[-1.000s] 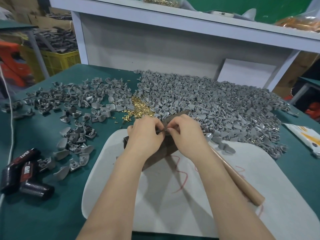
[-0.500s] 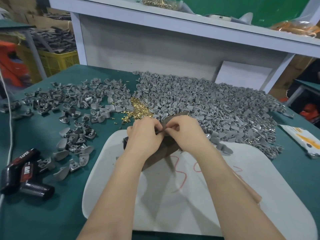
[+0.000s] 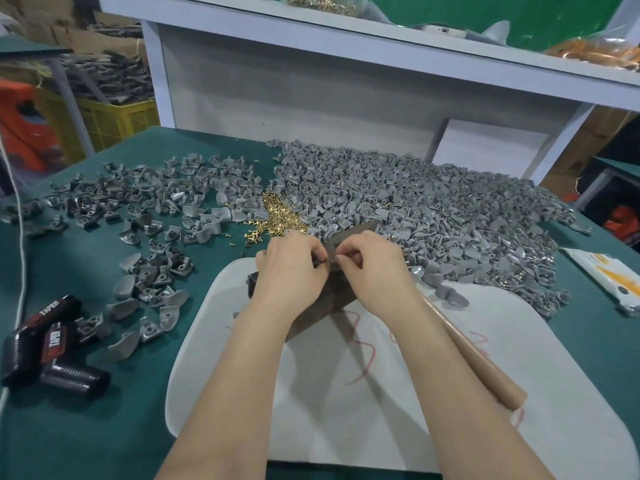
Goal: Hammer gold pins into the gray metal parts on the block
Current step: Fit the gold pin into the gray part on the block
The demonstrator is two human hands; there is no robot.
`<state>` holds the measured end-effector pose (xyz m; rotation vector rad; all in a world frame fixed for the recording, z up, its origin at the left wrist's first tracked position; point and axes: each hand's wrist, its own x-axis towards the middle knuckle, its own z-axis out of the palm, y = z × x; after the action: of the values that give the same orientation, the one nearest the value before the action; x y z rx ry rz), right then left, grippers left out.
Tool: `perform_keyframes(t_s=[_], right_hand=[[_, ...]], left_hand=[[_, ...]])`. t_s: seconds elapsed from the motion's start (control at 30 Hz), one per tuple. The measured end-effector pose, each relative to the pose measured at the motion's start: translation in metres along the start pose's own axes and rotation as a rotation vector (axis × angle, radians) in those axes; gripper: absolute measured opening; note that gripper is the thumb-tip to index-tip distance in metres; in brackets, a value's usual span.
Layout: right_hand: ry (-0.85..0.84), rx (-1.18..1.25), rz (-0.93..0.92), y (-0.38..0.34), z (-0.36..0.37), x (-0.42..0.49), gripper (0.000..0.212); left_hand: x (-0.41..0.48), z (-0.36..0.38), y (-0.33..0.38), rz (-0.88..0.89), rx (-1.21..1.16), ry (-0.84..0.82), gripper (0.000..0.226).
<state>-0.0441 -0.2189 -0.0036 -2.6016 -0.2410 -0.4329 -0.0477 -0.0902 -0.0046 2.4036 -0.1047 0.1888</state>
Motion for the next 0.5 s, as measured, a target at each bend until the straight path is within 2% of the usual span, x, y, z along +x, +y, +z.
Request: perform_keyframes(t_s=[0.27,0.5], right_hand=[[-0.231,-0.255,0.045,-0.026,-0.019,0.011,0.015],[-0.121,-0.181,0.041,-0.021,-0.012,0.002,0.012]], left_hand=[[-0.001,0.000,0.001,0.005,0.018,-0.006,0.010],[-0.001,-0.001,0.003,0.012,0.018,0.011,0.008]])
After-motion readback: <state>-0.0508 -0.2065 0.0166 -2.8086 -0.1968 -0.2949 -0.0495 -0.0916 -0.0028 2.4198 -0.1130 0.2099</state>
